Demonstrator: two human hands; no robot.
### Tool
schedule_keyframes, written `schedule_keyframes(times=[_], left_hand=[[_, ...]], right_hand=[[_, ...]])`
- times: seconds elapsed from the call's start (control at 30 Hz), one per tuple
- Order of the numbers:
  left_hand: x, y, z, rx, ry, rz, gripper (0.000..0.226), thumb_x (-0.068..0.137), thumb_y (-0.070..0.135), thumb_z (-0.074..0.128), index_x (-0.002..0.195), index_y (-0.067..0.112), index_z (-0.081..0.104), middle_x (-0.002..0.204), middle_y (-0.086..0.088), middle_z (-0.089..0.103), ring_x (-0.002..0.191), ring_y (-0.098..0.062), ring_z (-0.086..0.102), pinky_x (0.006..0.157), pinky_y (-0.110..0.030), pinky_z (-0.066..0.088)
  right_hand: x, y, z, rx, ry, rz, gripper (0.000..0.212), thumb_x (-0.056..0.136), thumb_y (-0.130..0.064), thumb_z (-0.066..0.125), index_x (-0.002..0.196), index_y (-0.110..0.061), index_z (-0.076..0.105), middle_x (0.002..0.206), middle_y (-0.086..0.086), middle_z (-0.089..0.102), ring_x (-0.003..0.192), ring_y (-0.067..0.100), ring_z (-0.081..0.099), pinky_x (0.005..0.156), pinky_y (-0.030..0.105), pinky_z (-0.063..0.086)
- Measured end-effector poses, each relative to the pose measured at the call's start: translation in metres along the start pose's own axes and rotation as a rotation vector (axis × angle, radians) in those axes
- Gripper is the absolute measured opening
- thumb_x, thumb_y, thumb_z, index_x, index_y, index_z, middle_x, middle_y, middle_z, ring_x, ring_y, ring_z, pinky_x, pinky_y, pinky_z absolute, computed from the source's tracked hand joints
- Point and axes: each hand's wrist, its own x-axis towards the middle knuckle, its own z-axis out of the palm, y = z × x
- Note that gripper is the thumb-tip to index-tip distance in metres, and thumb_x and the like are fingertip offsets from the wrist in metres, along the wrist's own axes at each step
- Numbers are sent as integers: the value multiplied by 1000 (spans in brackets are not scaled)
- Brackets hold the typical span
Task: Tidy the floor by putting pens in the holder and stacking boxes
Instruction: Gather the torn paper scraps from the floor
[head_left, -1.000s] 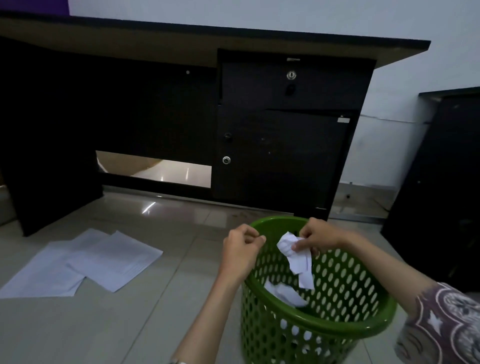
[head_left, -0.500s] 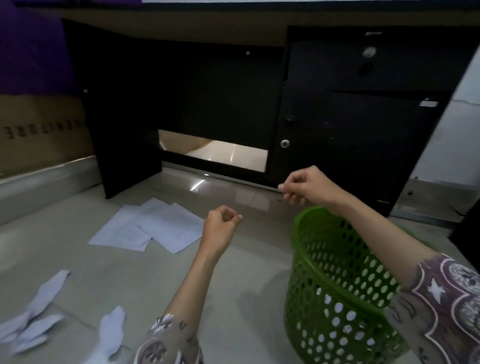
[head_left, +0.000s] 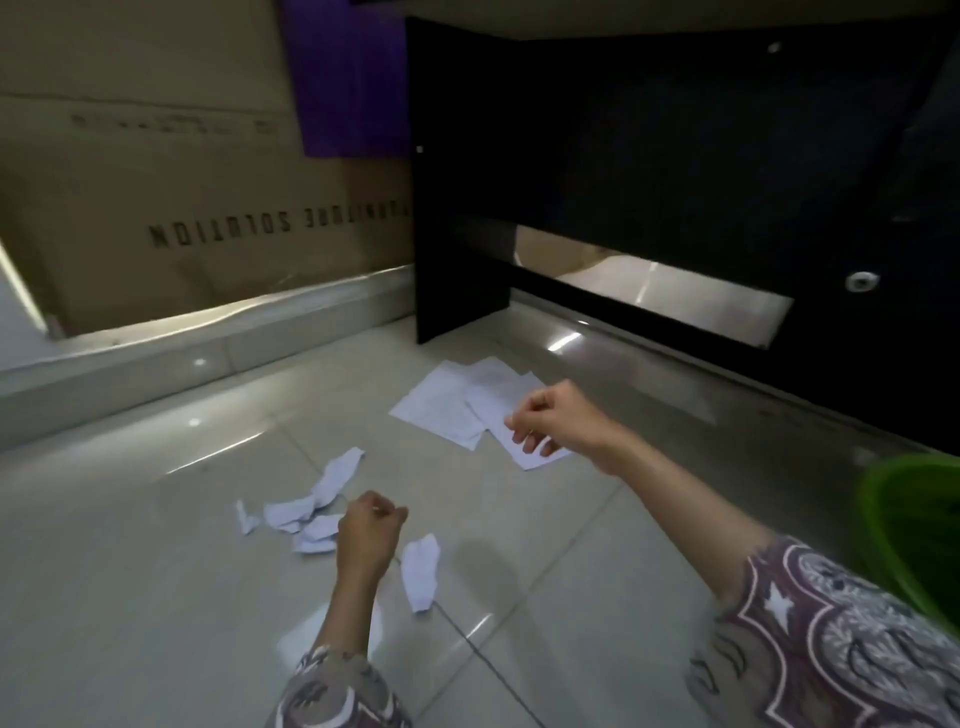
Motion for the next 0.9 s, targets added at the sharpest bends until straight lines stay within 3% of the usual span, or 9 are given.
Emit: schedule_keyframes(times=[0.2,0.3,0.4,0.5,0.6,0.7,0.8,0.9], left_hand=[[9,-53,-47,-1,111,-62,7,80,4,65,73,5,65,87,-19,68,88,-30,61,71,-26,36],[16,-70,-68,13,157,-78,19,80,7,68,66,13,56,73,-9,62,78,-27,58,60,-27,38],[22,-85,-92,54,189,-103,13,81,12,68,77,6,57,73,-4,60,72,-20,55,59,-16,38],[31,-94,-113,118,216,-91,13,81,15,68,80,6,58,72,-2,58,65,-11,52,58,-16,38],[44,-97,-132,139,273,-94,13,81,14,68,80,5,58,71,-2,58,64,-11,52,58,-17,38],[61,-103,-141,152,340,-137,14,82,14,67,83,3,59,73,-3,58,68,-18,53,59,-18,39],[76,-112,-137,135,383,-163,13,81,13,67,82,3,59,76,-7,60,71,-21,55,59,-21,39],[83,-133,-128,150,351,-196,12,82,14,66,83,7,57,77,-5,60,71,-19,55,62,-25,38]], right_hand=[[43,9,79,14,-148,-15,14,85,-8,58,71,-8,61,74,11,62,61,14,56,52,19,43],[64,21,119,36,-190,-8,12,83,-6,58,71,-7,60,73,12,60,60,14,54,52,20,42],[88,36,160,43,-214,7,14,82,-6,60,69,-10,59,69,9,59,58,12,53,51,20,42],[114,49,196,33,-209,25,13,81,-5,61,68,-9,58,64,5,56,56,11,50,50,19,41],[136,56,230,2,-193,0,15,79,-3,61,66,-9,57,66,6,57,60,12,49,59,24,41],[159,61,261,-41,-199,-56,6,81,-7,63,76,-2,62,75,9,62,73,19,56,67,28,45],[186,60,282,-145,-225,-121,19,82,-15,65,96,-2,63,96,13,65,87,24,60,76,29,46],[204,60,307,-282,-287,-207,28,84,-19,62,108,-7,59,115,13,56,107,26,52,85,33,44]])
